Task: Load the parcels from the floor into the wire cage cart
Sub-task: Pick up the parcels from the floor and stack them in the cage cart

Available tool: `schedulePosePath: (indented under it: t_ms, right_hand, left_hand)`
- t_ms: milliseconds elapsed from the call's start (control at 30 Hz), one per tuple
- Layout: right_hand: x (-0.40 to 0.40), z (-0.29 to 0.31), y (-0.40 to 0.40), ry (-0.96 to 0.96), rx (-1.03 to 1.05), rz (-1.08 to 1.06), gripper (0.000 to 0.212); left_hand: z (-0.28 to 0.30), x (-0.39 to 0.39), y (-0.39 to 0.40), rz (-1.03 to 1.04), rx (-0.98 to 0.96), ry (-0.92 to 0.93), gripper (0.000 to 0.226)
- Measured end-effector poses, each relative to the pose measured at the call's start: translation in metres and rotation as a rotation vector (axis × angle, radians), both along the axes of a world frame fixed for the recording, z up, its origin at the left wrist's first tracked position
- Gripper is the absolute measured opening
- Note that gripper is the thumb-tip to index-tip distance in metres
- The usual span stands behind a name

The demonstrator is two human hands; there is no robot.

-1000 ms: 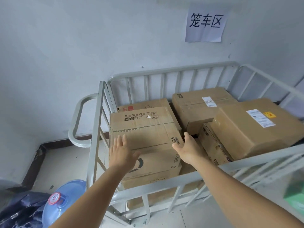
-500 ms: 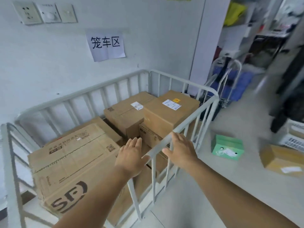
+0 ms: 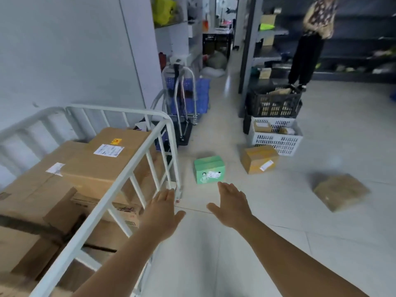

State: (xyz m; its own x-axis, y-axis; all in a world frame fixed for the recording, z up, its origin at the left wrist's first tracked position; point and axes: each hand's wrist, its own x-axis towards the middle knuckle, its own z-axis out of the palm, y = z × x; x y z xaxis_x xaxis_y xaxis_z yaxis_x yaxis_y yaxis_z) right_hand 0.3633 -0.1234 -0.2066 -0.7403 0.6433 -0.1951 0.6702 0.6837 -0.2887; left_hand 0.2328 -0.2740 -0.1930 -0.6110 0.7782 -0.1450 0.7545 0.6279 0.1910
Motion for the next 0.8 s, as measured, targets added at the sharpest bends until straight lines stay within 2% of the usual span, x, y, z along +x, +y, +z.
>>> schedulePosePath:
  t_ms: [167,400,600,800]
  right_hand:
    - [0.04,-0.011,0.083,-0.027,-0.029,-0.083,0.075]
    - [0.062,-0.016,0.186,-0.054,-0.055,-0.12,0.076]
    - [0.039,-0.031,0.246,-0.059,-0.081,-0.121,0.077]
    - [-0.021,-0.057,0.308,-0.1,-0.096,-0.106,0.077]
  left_hand:
    - [-0.013,0.022,0.096,-0.078,-0.016,-0.013,0.074]
    - [-0.027,0.032,0.2,-0.071,-0.039,-0.029,0.073]
    - [-0.042,0.01,0.251,-0.051,-0.095,-0.039,0.073]
    - [-0.071,-0.053,0.305,-0.022,-0.121,-0.076,0.072]
